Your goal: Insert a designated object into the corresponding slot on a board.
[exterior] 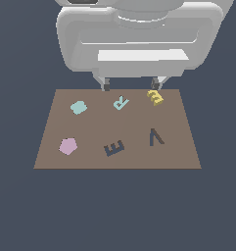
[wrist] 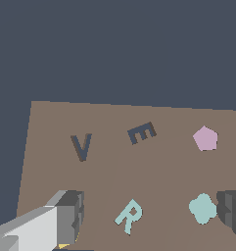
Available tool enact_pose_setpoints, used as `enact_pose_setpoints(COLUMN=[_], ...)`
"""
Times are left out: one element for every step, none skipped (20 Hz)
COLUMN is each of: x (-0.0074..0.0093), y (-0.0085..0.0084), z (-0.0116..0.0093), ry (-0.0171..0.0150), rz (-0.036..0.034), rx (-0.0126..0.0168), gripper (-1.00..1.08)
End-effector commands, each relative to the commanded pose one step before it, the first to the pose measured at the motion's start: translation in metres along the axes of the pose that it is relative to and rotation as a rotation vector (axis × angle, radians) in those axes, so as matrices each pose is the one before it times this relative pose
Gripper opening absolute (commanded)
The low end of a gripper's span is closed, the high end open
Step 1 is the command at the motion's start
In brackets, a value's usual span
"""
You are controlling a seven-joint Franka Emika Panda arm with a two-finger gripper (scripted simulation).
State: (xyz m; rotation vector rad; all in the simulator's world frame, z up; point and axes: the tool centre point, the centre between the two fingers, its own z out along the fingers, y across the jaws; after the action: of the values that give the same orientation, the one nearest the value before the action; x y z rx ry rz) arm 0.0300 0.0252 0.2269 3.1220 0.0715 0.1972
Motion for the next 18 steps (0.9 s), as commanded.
enact_pose_setpoints(x=[0.00000, -0.00019, -0.00056, -0.00094, -0.00132, -0.00170, -0.00209, -0.00248, -0.00288, -0.00329, -0.00371, -0.00413, -0.00457, -0.00501, -0.00544, -0.00587, -0.00628, -0.00661], y=[0.00001, -0.00024, -0.00078, -0.00118, -0.00171, -0.00221, -0.00272, -0.00322, -0.00373, -0.00425, -0.00478, -0.00533, -0.00588, -0.00645, -0.00699, -0.00752, -0.00805, -0.00846], z=[0.00000, 0.00026, 0.00084, 0.00136, 0.00192, 0.00248, 0.00304, 0.00361, 0.00418, 0.00477, 0.00537, 0.00599, 0.00662, 0.00726, 0.00789, 0.00851, 0.00912, 0.00960], ry=[0.00000, -0.00018, -0.00062, -0.00098, -0.00139, -0.00180, -0.00221, -0.00262, -0.00304, -0.00347, -0.00390, -0.00435, -0.00481, -0.00528, -0.00573, -0.00619, -0.00663, -0.00698], rz=[0.00000, -0.00066, -0.00208, -0.00329, -0.00470, -0.00607, -0.00745, -0.00884, -0.01024, -0.01169, -0.01315, -0.01466, -0.01619, -0.01775, -0.01926, -0.02075, -0.02222, -0.02337], rx=[0.00000, 0.00005, 0.00022, 0.00035, 0.00050, 0.00065, 0.00080, 0.00095, 0.00111, 0.00127, 0.00143, 0.00160, 0.00177, 0.00194, 0.00211, 0.00227, 0.00244, 0.00259], gripper=[1.00, 1.00, 1.00, 1.00, 1.00, 1.00, 1.00, 1.00, 1.00, 1.00, 1.00, 1.00, 1.00, 1.00, 1.00, 1.00, 1.00, 1.00])
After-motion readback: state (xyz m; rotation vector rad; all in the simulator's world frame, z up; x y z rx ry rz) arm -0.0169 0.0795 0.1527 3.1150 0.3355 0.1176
